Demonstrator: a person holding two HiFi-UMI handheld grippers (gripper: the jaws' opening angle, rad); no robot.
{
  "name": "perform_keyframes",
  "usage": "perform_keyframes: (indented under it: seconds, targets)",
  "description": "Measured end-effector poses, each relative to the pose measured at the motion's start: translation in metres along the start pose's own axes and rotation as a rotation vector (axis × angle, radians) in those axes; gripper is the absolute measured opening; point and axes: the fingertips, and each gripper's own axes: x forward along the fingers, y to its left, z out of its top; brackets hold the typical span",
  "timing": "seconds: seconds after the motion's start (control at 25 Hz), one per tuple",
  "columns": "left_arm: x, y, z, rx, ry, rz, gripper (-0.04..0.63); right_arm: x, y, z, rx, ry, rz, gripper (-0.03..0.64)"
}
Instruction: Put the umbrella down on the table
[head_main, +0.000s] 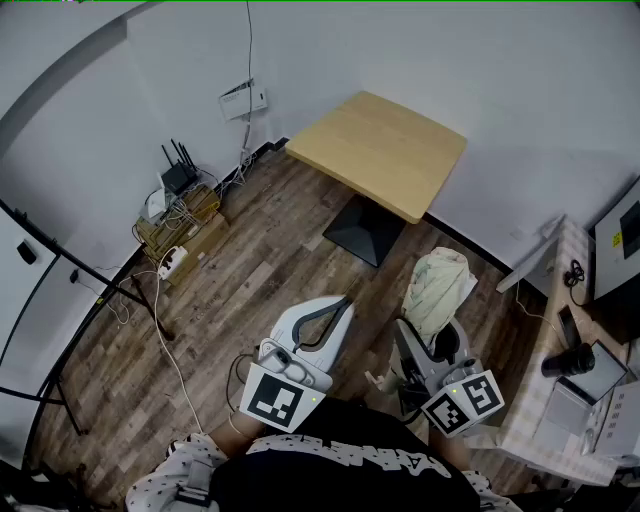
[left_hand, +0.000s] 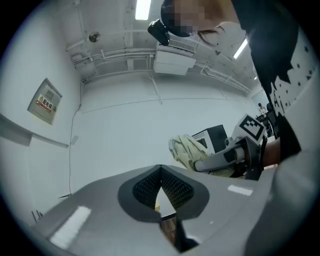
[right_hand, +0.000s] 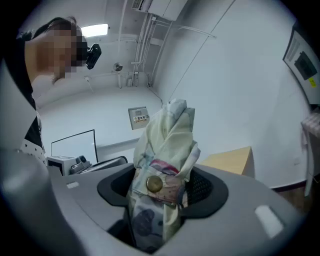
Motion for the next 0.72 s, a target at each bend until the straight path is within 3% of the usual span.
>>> perform_keyframes:
  seconds: [0.28, 0.72]
  targets:
    - [0.004, -0.014, -0.006, -0.067, 0.041, 0.012, 0.000, -0.018, -0.009, 0.003, 0.031, -0.018, -0.003, 0.288]
    - [0.028, -0.049, -0.003, -0.081, 0.043, 0.000, 0.000, -0.051, -0.033, 0.006, 0.042, -0.015, -0.011, 0.290]
